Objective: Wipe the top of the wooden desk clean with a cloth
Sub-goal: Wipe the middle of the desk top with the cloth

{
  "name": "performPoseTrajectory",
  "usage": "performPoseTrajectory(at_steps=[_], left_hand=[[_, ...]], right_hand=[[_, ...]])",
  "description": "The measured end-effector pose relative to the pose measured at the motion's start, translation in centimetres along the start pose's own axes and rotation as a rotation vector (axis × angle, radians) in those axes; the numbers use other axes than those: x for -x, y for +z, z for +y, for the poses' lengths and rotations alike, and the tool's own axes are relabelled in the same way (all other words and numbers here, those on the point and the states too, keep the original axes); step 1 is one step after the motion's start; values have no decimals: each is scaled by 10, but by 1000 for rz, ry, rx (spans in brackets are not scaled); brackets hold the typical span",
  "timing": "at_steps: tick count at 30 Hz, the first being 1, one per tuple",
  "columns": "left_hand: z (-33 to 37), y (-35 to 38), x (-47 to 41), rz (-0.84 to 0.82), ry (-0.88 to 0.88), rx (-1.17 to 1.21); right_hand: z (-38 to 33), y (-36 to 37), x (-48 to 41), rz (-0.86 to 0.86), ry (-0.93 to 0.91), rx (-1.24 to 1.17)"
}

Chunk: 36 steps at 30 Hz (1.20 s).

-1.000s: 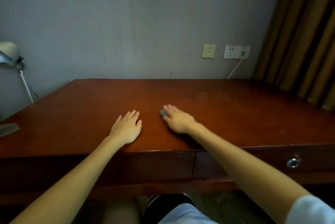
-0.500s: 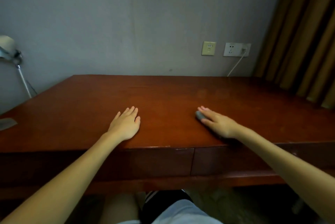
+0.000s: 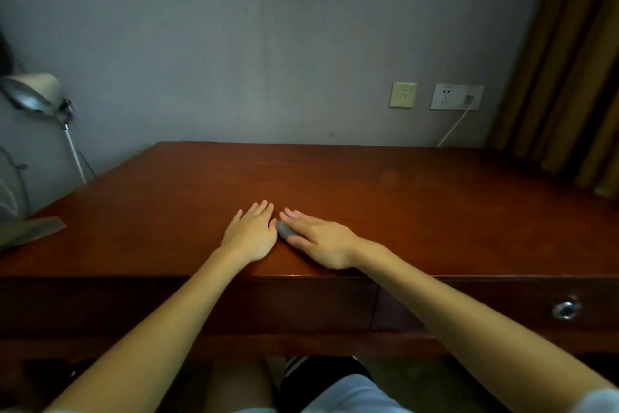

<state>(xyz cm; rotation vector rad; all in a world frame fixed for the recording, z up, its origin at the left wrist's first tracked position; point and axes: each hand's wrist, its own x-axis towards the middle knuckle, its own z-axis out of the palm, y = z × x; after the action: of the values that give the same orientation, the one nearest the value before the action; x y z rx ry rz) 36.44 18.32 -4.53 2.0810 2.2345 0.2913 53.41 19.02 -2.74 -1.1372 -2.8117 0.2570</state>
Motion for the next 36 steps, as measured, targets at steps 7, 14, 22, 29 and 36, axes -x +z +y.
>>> performPoseTrajectory(at_steps=[7, 14, 22, 29, 36], left_hand=[[-2, 0, 2, -27, 20, 6], [-2, 1, 0, 0, 25, 12], [-8, -5, -9, 184, 52, 21], [-15, -14, -58, 135, 10, 87], [-22, -6, -106, -5, 44, 36]], right_hand=[[98, -27, 78, 25, 239, -89], [156, -36, -1, 73, 460, -22], [36, -5, -59, 9, 49, 2], [99, -27, 16, -6, 62, -49], [200, -42, -66, 87, 448, -16]])
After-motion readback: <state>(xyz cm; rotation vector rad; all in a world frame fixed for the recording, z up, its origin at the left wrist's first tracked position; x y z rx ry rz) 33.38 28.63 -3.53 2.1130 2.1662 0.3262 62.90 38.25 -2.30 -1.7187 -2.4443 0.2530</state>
